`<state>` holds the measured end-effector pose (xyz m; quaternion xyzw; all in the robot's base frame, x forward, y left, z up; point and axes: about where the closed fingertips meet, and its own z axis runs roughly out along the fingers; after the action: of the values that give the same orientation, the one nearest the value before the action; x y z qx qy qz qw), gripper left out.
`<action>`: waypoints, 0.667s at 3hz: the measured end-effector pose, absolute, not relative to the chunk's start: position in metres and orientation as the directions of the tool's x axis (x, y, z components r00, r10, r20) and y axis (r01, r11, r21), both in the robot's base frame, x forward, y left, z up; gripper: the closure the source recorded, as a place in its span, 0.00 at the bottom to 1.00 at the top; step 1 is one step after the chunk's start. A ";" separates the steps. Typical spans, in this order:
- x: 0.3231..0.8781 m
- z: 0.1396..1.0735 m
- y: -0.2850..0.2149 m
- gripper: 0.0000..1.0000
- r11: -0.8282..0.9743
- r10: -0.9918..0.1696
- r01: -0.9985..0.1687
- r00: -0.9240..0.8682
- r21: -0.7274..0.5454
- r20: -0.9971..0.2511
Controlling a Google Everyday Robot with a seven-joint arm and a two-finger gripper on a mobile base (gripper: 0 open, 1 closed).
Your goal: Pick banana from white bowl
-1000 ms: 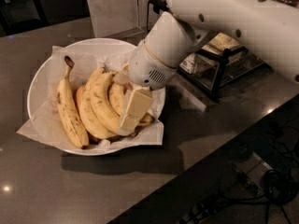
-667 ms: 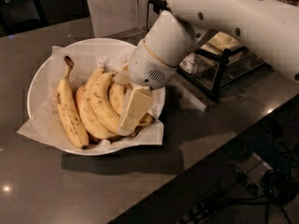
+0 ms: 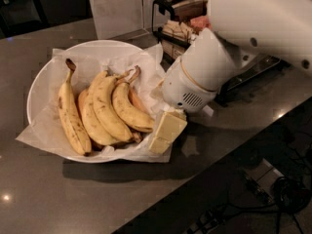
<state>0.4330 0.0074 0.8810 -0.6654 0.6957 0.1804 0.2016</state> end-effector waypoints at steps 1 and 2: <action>0.425 0.880 -0.005 0.14 0.090 -0.857 -0.995 -0.056 -0.042 -0.513; 0.421 0.887 0.006 0.14 0.052 -0.864 -0.996 -0.006 -0.077 -0.503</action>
Offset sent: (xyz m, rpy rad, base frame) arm -0.0141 0.0137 0.0151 -0.0343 -0.0984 0.0453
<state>0.4211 0.0062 0.8875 -0.6713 0.6927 0.1529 0.2148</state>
